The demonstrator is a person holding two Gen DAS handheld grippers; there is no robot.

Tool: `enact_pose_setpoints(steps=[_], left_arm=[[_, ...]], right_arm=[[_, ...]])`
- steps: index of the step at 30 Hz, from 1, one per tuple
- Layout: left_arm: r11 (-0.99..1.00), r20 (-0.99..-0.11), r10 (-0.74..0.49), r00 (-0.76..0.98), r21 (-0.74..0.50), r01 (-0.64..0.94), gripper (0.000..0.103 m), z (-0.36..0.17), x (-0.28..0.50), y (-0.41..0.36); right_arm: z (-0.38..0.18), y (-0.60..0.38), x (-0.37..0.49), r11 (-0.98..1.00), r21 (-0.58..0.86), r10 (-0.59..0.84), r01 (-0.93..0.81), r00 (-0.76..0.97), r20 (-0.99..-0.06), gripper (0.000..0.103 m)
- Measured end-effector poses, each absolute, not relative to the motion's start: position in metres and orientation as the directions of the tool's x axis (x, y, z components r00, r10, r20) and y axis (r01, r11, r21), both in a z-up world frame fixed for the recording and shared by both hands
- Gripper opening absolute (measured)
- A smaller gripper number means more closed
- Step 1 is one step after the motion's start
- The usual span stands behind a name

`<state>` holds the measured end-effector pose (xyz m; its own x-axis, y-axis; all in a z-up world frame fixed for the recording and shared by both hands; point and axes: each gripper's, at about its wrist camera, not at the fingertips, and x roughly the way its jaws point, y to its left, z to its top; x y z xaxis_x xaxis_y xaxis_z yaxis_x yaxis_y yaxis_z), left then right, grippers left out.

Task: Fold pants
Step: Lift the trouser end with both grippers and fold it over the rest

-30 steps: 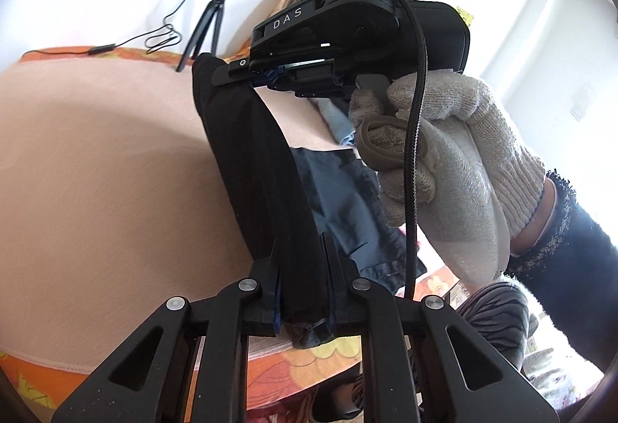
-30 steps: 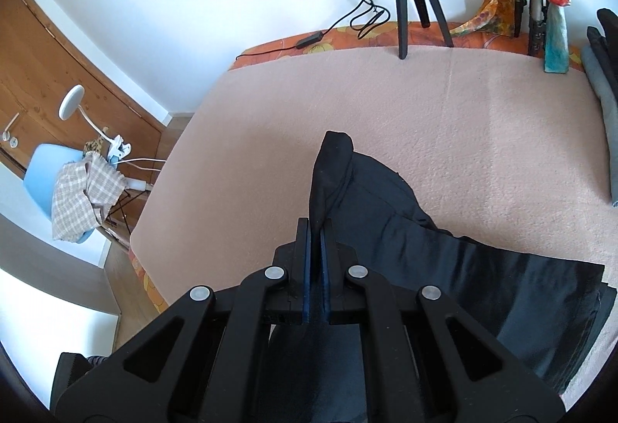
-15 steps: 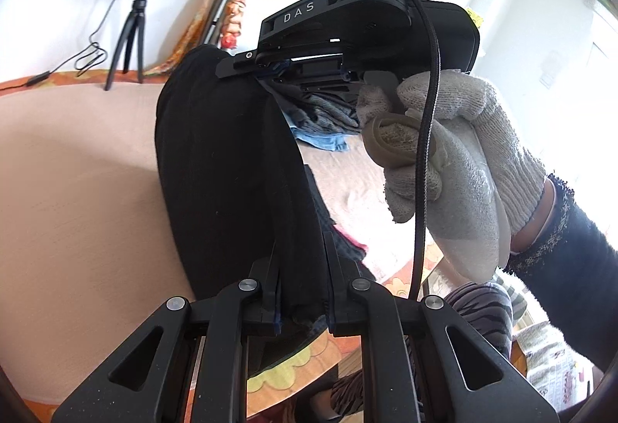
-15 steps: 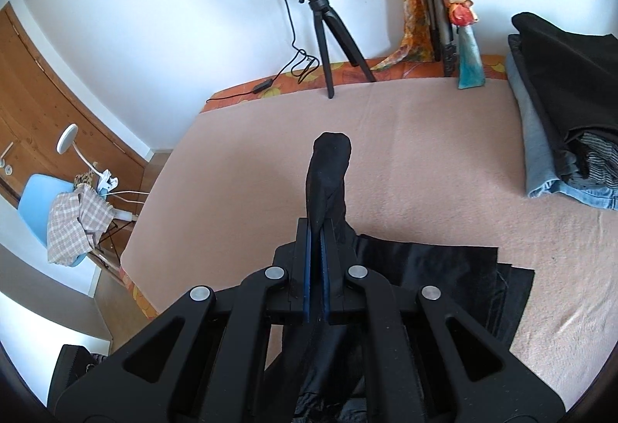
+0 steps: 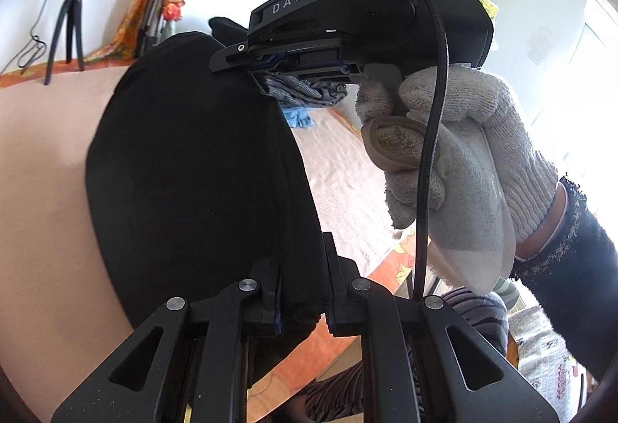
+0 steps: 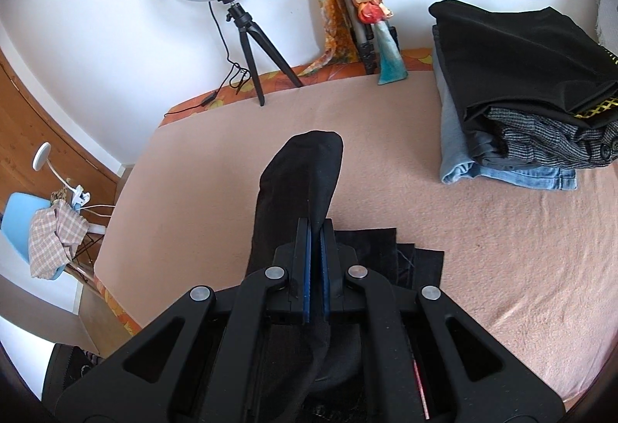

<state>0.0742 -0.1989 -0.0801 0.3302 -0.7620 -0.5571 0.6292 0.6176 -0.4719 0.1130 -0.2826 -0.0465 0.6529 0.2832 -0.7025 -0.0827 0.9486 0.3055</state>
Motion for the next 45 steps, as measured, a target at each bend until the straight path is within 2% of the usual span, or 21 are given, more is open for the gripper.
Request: enact_pose_setpoints(steps=[13,14,16,18,22,32,38,39,45], left_arm=[[0.609,-0.626,-0.733,0.267,-0.428,0.667,0.015,-0.103,0.086,-0.258],[0.61,-0.634,-0.727,0.262,-0.423,0.67,0.016,-0.105,0.086,-0.26],[0.601,-0.648,-0.724,0.237,-0.423,0.678,0.029,-0.109,0.084,-0.265],[0.577,-0.649,-0.733,0.203,-0.435,0.691,0.033,-0.112,0.08,-0.269],[0.552,-0.666,-0.726,0.173,-0.414,0.723,0.033,-0.112,0.072,-0.273],[0.556,-0.674,-0.718,0.174,-0.404,0.726,0.033,-0.099,0.062,-0.242],[0.608,-0.681,-0.688,0.251,-0.351,0.712,0.033,-0.085,0.055,-0.218],[0.623,-0.681,-0.681,0.269,-0.347,0.701,0.036,-0.084,0.058,-0.213],[0.702,-0.671,-0.656,0.344,-0.376,0.605,0.036,-0.096,0.089,-0.177]], right_arm=[[-0.097,-0.348,0.128,0.937,0.349,0.275,-0.002,0.62,-0.735,0.005],[-0.103,-0.351,0.13,0.935,0.356,0.281,0.0,0.614,-0.738,0.005],[-0.113,-0.354,0.134,0.931,0.365,0.291,0.0,0.603,-0.742,0.005],[-0.122,-0.354,0.138,0.929,0.37,0.301,-0.007,0.595,-0.745,0.005],[-0.135,-0.354,0.146,0.925,0.38,0.321,-0.023,0.584,-0.746,0.005],[-0.161,-0.368,0.147,0.905,0.424,0.37,-0.044,0.574,-0.73,0.005],[-0.162,-0.356,0.146,0.95,0.296,0.295,-0.096,0.581,-0.758,0.005],[-0.161,-0.358,0.145,0.949,0.301,0.294,-0.089,0.584,-0.757,0.006],[-0.142,-0.372,0.122,0.924,0.379,0.342,-0.06,0.578,-0.741,0.017]])
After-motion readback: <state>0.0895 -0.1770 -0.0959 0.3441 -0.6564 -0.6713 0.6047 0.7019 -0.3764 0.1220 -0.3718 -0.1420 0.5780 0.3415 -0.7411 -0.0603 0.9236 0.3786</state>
